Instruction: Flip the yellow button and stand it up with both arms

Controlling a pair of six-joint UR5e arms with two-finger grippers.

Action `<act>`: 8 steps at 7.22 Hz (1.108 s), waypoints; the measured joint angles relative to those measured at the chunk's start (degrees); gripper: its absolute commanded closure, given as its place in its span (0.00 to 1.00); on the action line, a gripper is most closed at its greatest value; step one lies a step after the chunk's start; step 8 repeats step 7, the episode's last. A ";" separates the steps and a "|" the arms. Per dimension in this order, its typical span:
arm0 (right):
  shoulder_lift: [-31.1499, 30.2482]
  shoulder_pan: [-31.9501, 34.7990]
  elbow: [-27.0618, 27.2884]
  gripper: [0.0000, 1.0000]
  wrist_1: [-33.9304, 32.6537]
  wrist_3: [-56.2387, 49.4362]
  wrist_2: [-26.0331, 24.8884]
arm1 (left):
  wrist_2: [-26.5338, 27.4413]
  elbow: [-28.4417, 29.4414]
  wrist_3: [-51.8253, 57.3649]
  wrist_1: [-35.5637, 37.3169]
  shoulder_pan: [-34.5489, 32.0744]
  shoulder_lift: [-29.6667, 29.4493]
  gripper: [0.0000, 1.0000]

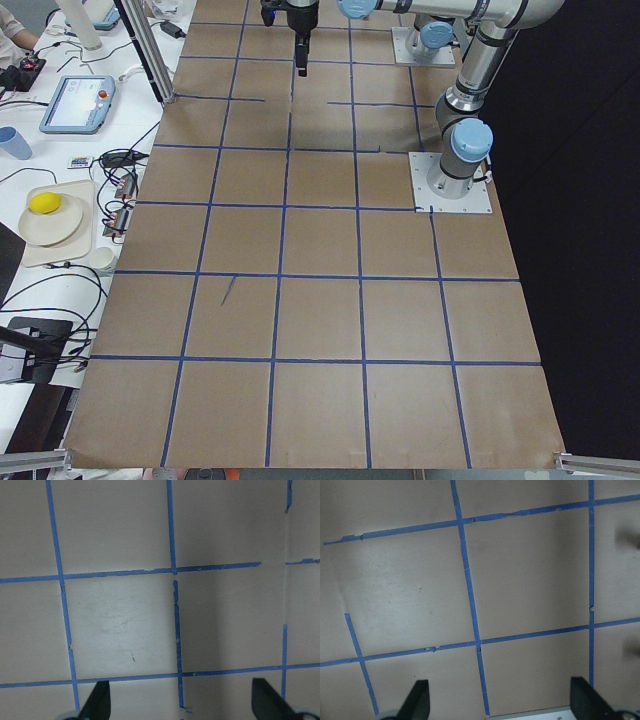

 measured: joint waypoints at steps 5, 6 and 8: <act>-0.18 0.02 0.25 0.00 -0.10 1.44 0.94 | -0.08 -0.13 -0.24 0.03 0.00 0.13 0.00; -0.09 0.02 0.35 0.00 -0.24 1.41 0.96 | -0.09 -0.18 -0.24 0.03 0.00 0.18 0.00; 0.01 0.02 0.41 0.00 -0.30 1.38 0.99 | -0.09 -0.21 -0.24 0.03 0.00 0.21 0.00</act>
